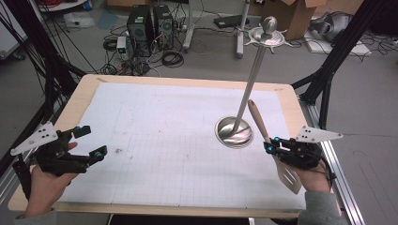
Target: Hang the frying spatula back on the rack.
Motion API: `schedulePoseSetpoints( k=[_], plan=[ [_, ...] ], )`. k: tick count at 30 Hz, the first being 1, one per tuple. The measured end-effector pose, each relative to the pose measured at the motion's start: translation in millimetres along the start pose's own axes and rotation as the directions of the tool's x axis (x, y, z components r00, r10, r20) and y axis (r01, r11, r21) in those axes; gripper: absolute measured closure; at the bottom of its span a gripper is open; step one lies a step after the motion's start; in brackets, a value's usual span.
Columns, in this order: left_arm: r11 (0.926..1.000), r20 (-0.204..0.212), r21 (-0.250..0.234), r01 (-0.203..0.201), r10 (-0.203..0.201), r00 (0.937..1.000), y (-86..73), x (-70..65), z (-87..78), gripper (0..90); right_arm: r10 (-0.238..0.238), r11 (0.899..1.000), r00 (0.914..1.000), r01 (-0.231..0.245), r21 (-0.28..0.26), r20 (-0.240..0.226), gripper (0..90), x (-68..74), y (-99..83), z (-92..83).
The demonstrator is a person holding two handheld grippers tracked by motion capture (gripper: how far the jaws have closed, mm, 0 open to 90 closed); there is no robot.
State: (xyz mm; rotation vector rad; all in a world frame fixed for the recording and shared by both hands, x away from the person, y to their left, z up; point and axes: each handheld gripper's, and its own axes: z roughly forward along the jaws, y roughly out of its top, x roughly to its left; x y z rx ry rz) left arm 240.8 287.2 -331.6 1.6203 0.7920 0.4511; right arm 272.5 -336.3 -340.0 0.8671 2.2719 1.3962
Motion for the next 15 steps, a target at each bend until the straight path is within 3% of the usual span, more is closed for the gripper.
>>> schedulePoseSetpoints(
  k=[15],
  plan=[
    [0.9998, 0.009, 0.007, -0.021, 0.021, 0.9997, 5.0, -7.0, 1.2, 1.8, -0.007, 1.0, 1.0, 0.007, -0.028, 0.004, 78.0, -13.1, 22.1, -23.0]
  ],
)
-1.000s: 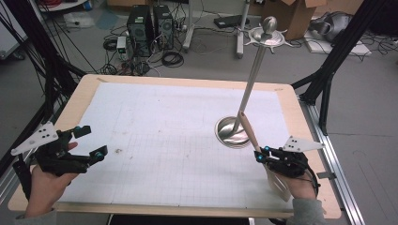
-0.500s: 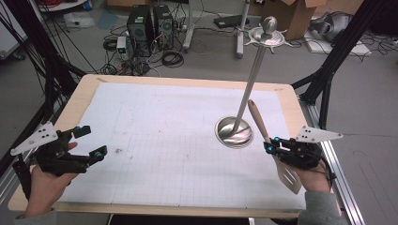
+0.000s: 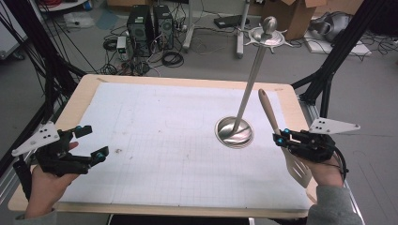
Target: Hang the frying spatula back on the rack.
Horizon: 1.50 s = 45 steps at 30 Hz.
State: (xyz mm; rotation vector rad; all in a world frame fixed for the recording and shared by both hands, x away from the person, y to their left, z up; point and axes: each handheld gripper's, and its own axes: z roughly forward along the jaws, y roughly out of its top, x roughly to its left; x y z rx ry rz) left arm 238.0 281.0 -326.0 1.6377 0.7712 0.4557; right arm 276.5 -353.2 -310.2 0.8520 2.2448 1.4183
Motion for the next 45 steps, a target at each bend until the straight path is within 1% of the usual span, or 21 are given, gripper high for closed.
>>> schedulePoseSetpoints(
  k=[1, 5, 8, 11, 14, 15, 18, 20, 21, 26, 28, 30, 31, 36, 40, 44, 45],
  plan=[
    [1.0, 0.013, -0.007, 0.002, -0.002, 0.9999, 1.4, -1.5, -0.1, 1.8, 0.002, 1.0, 1.0, -0.002, -0.007, -0.002, 78.1, -2.0, 2.6, -2.6],
    [0.9996, 0.029, -0.021, -0.019, 0.019, 0.9994, 7.9, -7.4, -1.5, 1.8, 0.006, 1.0, 1.0, -0.006, -0.014, -0.001, 78.1, -5.7, 6.4, -5.8],
    [0.9991, 0.033, -0.034, -0.026, 0.027, 0.9991, 11.1, -9.9, -3.7, 1.8, 0.003, 1.0, 1.0, -0.003, -0.004, 0.003, 78.1, -7.9, 10.3, -8.3],
    [0.999, 0.033, -0.037, -0.026, 0.028, 0.9991, 10.0, -8.1, -4.8, 1.8, 0.003, 1.0, 0.9999, -0.003, 0.001, -0.016, 78.1, -9.8, 14.5, -11.0],
    [0.9997, 0.017, -0.02, -0.014, 0.014, 0.9998, 6.3, -3.5, -4.7, 1.8, 0.003, 1.0, 0.9998, -0.003, 0.003, -0.02, 78.1, -11.4, 17.8, -13.1],
    [0.9997, 0.017, -0.022, -0.007, 0.007, 0.9998, 5.5, -2.8, -4.4, 1.8, 0.0, 1.0, 0.9998, 0.0, 0.005, -0.021, 78.1, -12.3, 19.2, -13.8],
    [0.9997, 0.017, -0.021, -0.007, 0.007, 0.9998, 5.3, -2.6, -3.9, 1.8, 0.003, 1.0, 0.9998, -0.003, 0.007, -0.019, 78.1, -14.3, 24.0, -17.1],
    [0.9997, 0.021, -0.025, -0.006, 0.006, 0.9998, 5.4, -2.8, -3.7, 1.8, 0.009, 1.0, 0.9994, -0.009, 0.007, -0.033, 78.1, -16.7, 28.0, -19.5],
    [0.9997, 0.02, -0.023, -0.008, 0.008, 0.9998, 5.3, -2.5, -3.8, 1.8, 0.006, 1.0, 0.9996, -0.006, 0.001, -0.029, 78.1, -17.9, 29.8, -20.9],
    [0.9998, 0.017, -0.02, -0.006, 0.006, 0.9998, 4.6, -1.2, -4.6, 1.8, 0.016, 1.0, 0.9997, -0.016, 0.0, -0.019, 78.1, -23.0, 38.8, -28.0],
    [0.9997, 0.018, -0.025, 0.002, -0.002, 0.9998, 4.3, -1.4, -4.7, 1.8, 0.018, 1.0, 0.9997, -0.018, -0.002, -0.018, 78.1, -23.4, 40.0, -29.0],
    [0.9997, 0.018, -0.024, -0.002, 0.002, 0.9998, 4.6, -1.1, -5.2, 1.8, 0.014, 1.0, 0.9998, -0.014, -0.003, -0.012, 78.1, -24.7, 42.2, -31.0],
    [0.9996, 0.017, -0.027, 0.0, 0.001, 0.9998, 4.6, -1.2, -5.3, 1.8, 0.02, 1.0, 0.9998, -0.02, -0.008, 0.0, 78.1, -26.1, 44.5, -33.3],
    [0.9997, 0.018, -0.026, 0.002, -0.002, 0.9998, 4.3, -0.5, -6.1, 1.8, 0.027, 0.999, 0.9994, -0.026, -0.023, 0.02, 78.1, -29.7, 48.1, -38.2],
    [0.9996, 0.017, -0.029, 0.006, -0.005, 0.9998, 3.8, 0.2, -6.3, 1.8, 0.027, 0.999, 0.9994, -0.027, -0.024, 0.022, 78.1, -31.6, 51.7, -42.5],
    [0.9996, 0.017, -0.028, 0.004, -0.003, 0.9999, 3.8, 0.4, -7.0, 1.8, 0.017, 1.0, 0.9995, -0.016, -0.022, 0.026, 78.1, -33.5, 54.8, -44.9],
    [0.9995, 0.017, -0.031, 0.008, -0.008, 0.9998, 3.8, 0.3, -7.0, 1.8, 0.022, 1.0, 0.9994, -0.021, -0.023, 0.028, 78.1, -33.5, 55.8, -45.1]
  ],
)
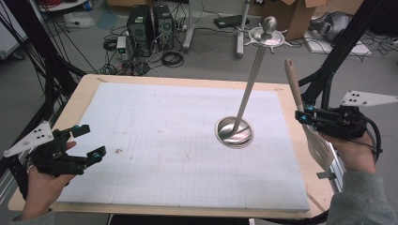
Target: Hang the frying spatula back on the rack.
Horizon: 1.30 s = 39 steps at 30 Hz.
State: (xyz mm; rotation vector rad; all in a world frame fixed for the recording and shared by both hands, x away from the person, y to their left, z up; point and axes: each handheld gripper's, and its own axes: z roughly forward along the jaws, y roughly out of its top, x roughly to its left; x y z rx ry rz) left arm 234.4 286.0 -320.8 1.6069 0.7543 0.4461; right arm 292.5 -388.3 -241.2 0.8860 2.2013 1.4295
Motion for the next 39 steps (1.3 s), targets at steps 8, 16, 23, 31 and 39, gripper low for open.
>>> schedulePoseSetpoints(
  k=[8, 16, 23, 31, 39],
  plan=[
    [0.9999, -0.006, -0.014, 0.007, -0.007, 1.0, 0.4, 3.1, -5.5, 1.8, 0.001, 1.0, 1.0, -0.001, 0.0, -0.003, 78.1, -4.5, 4.8, 0.1],
    [0.9998, -0.005, -0.016, 0.009, -0.009, 0.9999, 0.2, 3.2, -5.9, 1.8, 0.003, 1.0, 1.0, -0.002, -0.02, 0.005, 78.1, -6.5, 9.8, -6.5],
    [0.9999, -0.008, -0.011, 0.011, -0.011, 0.9999, -0.6, 3.4, -5.8, 1.8, 0.011, 0.999, 0.9998, -0.01, -0.03, 0.018, 78.1, -8.7, 14.1, -9.6],
    [0.9986, 0.01, -0.047, 0.025, -0.025, 0.9996, 2.0, 5.1, -11.7, 1.8, 0.038, 0.998, 0.9992, -0.037, -0.049, 0.013, 78.0, -14.7, 15.5, -8.2],
    [0.9981, -0.009, -0.052, 0.032, -0.033, 0.9994, 0.8, 8.8, -16.2, 1.8, 0.04, 0.998, 0.9991, -0.039, -0.049, 0.012, 78.1, -16.1, 18.5, -5.7]
  ],
)
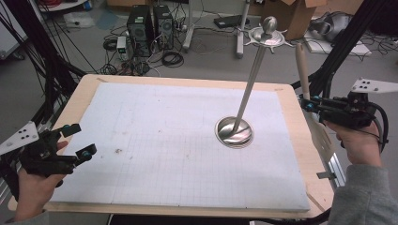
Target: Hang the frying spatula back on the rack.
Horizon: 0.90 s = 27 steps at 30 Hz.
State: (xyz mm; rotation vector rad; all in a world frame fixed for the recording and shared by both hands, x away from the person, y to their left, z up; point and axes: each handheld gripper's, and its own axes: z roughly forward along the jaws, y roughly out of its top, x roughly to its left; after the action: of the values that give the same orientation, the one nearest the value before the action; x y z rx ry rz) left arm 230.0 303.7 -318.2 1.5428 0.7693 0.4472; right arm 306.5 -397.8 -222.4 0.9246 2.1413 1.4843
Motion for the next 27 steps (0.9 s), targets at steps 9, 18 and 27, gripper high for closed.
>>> schedulePoseSetpoints(
  k=[9, 18, 27],
  plan=[
    [1.0, 0.009, -0.007, 0.003, -0.003, 1.0, 0.9, -0.4, -0.4, 1.8, 0.008, 1.0, 0.9999, -0.008, 0.009, -0.007, 78.1, 0.1, 3.9, 1.8],
    [0.9992, 0.02, -0.037, 0.016, -0.016, 0.9997, 2.8, 0.4, -5.1, 1.8, 0.022, 1.0, 0.9996, -0.022, 0.008, -0.016, 78.1, -1.7, 3.5, 4.5],
    [0.9994, 0.014, -0.033, 0.014, -0.014, 0.9998, 2.6, 0.9, -5.5, 1.8, 0.035, 0.999, 0.9992, -0.034, 0.016, -0.021, 78.0, -3.5, 2.6, 8.8]
  ],
)
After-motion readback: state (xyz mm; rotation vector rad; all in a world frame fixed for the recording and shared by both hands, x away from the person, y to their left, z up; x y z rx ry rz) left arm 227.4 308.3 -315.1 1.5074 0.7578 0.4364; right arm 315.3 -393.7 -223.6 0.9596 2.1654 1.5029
